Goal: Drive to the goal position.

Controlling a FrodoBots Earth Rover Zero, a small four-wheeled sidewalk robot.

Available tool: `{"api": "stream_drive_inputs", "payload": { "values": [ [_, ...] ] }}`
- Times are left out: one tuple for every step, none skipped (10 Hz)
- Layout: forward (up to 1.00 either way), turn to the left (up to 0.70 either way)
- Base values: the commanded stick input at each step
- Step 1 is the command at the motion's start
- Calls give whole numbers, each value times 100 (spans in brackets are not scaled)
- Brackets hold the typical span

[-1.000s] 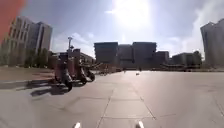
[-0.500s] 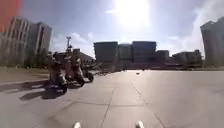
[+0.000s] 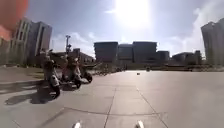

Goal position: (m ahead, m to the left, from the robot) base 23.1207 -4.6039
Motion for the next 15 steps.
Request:
{"api": "stream_drive_inputs", "payload": {
  "values": [
    [70,-1],
    [70,-1],
    [70,-1],
    [70,-1],
    [70,-1],
    [70,-1],
    [70,-1],
    [70,-1],
    [70,-1],
    [70,-1],
    [63,-8],
    [24,-46],
    [0,-70],
    [0,-70],
    [0,-70]
  ]
}}
